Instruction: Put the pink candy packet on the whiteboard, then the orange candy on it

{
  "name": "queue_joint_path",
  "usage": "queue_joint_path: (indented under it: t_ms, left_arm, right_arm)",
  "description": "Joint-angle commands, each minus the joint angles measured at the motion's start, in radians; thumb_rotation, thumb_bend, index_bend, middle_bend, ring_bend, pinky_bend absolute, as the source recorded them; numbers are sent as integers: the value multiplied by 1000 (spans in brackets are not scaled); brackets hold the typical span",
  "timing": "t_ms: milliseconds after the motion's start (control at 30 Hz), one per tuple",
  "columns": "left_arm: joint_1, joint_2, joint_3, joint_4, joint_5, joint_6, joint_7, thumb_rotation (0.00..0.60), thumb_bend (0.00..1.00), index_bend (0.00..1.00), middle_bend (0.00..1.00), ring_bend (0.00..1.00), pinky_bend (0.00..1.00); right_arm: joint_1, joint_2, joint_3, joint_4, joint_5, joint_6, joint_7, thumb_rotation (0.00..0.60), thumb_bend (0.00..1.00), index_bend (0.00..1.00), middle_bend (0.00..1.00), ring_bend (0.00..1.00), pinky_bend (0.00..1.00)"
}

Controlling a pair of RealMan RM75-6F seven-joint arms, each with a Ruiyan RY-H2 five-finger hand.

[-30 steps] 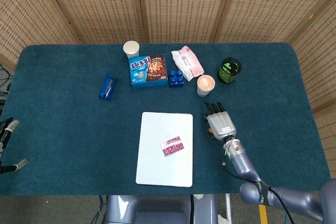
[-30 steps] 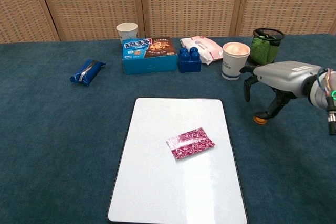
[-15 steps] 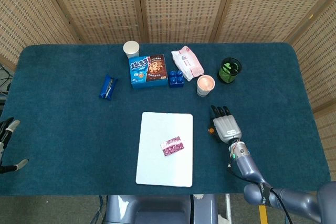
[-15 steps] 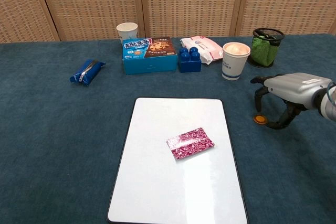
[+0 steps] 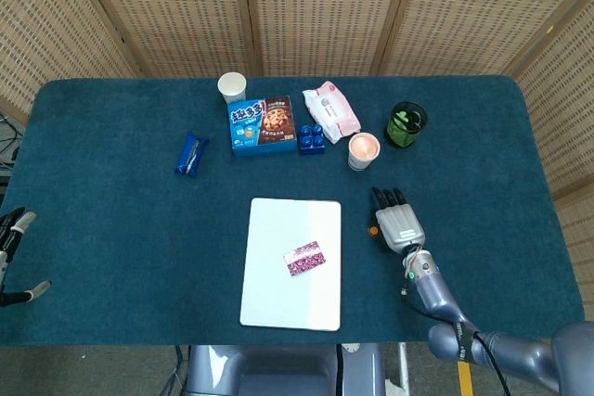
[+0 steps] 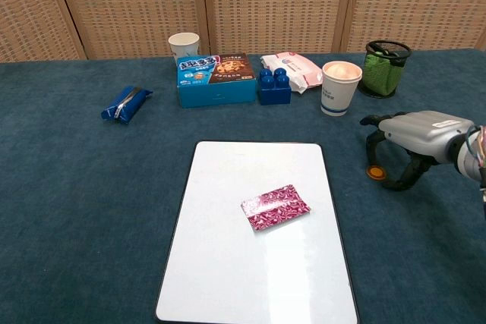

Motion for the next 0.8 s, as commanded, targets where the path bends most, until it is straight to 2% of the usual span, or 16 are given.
queue_joint_path:
  t_ms: [33, 200, 400, 800]
  left_arm:
    - [0, 0, 0, 0, 0, 0, 1, 600, 0, 0, 0, 0, 0]
    - [0, 0, 0, 0, -2, -1, 1, 600, 0, 0, 0, 0, 0]
    - [-1, 0, 0, 1, -2, -1, 0, 600, 0, 0, 0, 0, 0]
    - [-1, 0, 0, 1, -2, 0, -2, 600, 0, 0, 0, 0, 0]
  right_arm:
    - [2, -4, 3, 4, 2, -2, -2, 600, 363, 394, 0, 0, 0]
    - [6, -11, 9, 9, 8, -3, -10, 600, 363, 424, 0, 0, 0]
    - [5, -16, 9, 13, 14, -10, -10, 600, 363, 552, 0, 0, 0]
    - [0, 1, 28, -33, -7, 4, 21, 600, 363, 571, 0, 0, 3]
